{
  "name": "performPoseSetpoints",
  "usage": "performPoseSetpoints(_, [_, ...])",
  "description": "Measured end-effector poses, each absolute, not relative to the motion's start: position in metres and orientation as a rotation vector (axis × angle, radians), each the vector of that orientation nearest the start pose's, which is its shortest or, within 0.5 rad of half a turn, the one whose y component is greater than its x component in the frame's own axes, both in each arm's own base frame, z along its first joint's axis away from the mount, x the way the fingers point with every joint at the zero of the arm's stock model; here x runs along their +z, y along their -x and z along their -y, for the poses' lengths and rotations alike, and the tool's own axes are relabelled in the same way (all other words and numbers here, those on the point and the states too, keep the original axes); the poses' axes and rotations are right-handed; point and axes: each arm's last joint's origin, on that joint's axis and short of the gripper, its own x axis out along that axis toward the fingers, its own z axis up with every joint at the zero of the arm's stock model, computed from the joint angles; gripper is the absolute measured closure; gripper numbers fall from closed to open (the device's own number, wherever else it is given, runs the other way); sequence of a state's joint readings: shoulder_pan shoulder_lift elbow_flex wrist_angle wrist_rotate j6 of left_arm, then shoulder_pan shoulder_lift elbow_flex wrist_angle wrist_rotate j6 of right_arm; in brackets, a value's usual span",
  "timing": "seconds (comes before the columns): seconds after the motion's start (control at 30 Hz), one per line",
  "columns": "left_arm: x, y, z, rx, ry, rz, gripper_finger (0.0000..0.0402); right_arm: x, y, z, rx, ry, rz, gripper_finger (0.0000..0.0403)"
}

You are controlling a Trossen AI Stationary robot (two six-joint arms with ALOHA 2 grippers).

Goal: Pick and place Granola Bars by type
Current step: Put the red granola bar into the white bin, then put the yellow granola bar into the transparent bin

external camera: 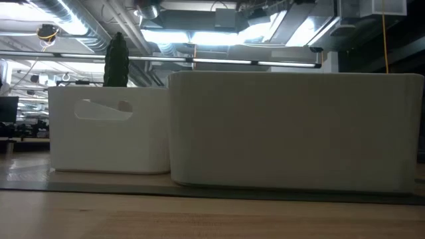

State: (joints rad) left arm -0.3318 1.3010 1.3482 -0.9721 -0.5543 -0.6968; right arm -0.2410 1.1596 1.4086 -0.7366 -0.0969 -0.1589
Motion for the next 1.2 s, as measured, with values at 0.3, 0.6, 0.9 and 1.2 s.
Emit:
performPoseSetpoints(0.3, [0.312, -0.243, 0.072, 0.430, 0.456, -0.820, 0.0360, 0.399, -0.233, 0.055, -0.098, 0.084, -0.537, 0.0183])
performPoseSetpoints(0.6, [0.282, -0.246, 0.078, 0.384, 0.586, -0.984, 0.0291, 0.394, -0.239, 0.058, -0.096, 0.094, -0.565, 0.0183])
performPoseSetpoints(0.9, [0.297, -0.249, 0.075, 0.429, 0.591, -0.861, 0.0190, 0.386, -0.245, 0.079, -0.279, 0.110, -0.623, 0.0183])
performPoseSetpoints(1.2, [0.366, -0.254, 0.070, 0.471, 0.376, -0.578, 0.0189, 0.325, -0.285, 0.151, -0.306, -0.018, -0.777, 0.0178])
